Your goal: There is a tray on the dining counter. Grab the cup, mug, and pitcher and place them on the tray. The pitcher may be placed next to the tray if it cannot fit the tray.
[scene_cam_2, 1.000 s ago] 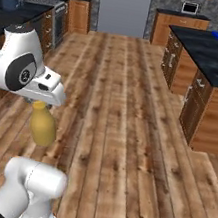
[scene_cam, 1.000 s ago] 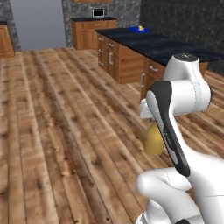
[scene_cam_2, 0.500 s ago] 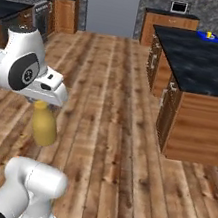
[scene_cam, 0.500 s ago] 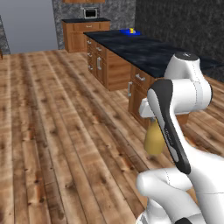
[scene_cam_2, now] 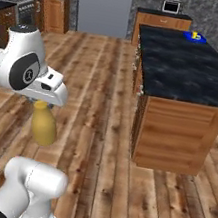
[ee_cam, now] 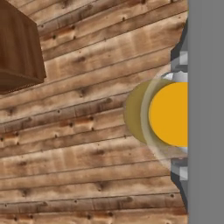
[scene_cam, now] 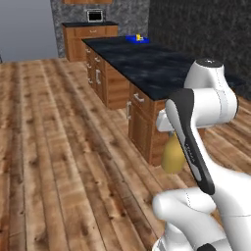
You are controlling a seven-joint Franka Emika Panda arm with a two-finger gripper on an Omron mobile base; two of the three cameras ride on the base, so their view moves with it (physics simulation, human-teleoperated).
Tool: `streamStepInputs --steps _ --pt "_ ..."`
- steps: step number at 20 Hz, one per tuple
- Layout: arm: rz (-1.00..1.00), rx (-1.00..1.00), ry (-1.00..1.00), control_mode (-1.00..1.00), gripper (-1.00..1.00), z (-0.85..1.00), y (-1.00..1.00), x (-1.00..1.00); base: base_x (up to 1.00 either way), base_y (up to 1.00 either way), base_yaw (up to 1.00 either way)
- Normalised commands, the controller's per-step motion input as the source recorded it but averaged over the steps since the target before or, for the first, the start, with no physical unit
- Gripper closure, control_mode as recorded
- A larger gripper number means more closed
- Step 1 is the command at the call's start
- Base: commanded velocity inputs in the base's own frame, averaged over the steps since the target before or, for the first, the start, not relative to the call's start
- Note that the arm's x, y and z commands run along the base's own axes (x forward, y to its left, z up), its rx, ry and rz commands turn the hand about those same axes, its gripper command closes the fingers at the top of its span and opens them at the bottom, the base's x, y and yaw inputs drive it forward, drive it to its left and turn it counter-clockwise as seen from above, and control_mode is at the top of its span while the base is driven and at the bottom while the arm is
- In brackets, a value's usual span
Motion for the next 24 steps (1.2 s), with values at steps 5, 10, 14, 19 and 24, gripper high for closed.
streamStepInputs --steps 5,10,14,19,24 --pt "0.0 0.0 0.0 1.0 1.0 0.0 0.0 0.0 0.79 -1.0 0.07" --pt "0.0 0.0 0.0 1.0 1.0 0.0 0.0 0.0 0.77 -1.0 0.08" --pt "0.0 0.0 0.0 1.0 1.0 0.0 0.0 0.0 0.72 -1.0 0.08" --pt "0.0 0.0 0.0 1.0 1.0 0.0 0.0 0.0 0.65 -1.0 0.07" --pt "0.0 0.0 0.0 1.0 1.0 0.0 0.0 0.0 0.55 -1.0 0.07"
